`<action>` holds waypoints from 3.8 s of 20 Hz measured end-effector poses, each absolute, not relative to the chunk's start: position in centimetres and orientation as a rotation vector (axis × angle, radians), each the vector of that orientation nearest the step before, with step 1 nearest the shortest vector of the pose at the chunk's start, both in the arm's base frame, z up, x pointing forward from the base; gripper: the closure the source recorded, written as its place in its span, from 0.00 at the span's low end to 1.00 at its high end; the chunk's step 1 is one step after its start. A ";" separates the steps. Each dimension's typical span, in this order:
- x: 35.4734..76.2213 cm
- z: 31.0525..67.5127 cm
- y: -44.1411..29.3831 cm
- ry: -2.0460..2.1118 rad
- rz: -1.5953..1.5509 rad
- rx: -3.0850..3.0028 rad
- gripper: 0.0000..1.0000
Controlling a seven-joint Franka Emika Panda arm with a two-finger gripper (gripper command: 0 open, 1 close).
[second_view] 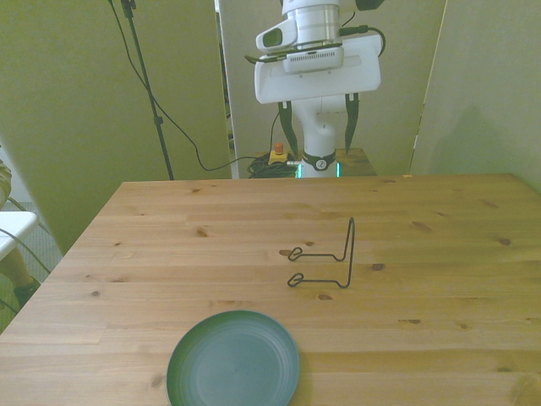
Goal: Load the plate
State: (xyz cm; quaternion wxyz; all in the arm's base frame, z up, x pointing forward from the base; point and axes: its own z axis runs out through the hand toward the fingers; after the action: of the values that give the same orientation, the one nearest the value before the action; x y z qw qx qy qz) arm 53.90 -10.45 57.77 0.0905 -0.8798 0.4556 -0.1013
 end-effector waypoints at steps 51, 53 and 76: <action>78.0 39.3 -15.4 1.326 -0.330 -2.772 0.00; 78.1 38.5 -14.9 1.321 -0.329 -2.780 0.00; 79.4 36.5 -13.3 1.361 -0.386 -2.807 0.00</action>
State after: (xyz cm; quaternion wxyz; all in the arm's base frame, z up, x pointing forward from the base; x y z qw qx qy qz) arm 79.41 -13.35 36.47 -0.0009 -0.8930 0.4330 -0.1227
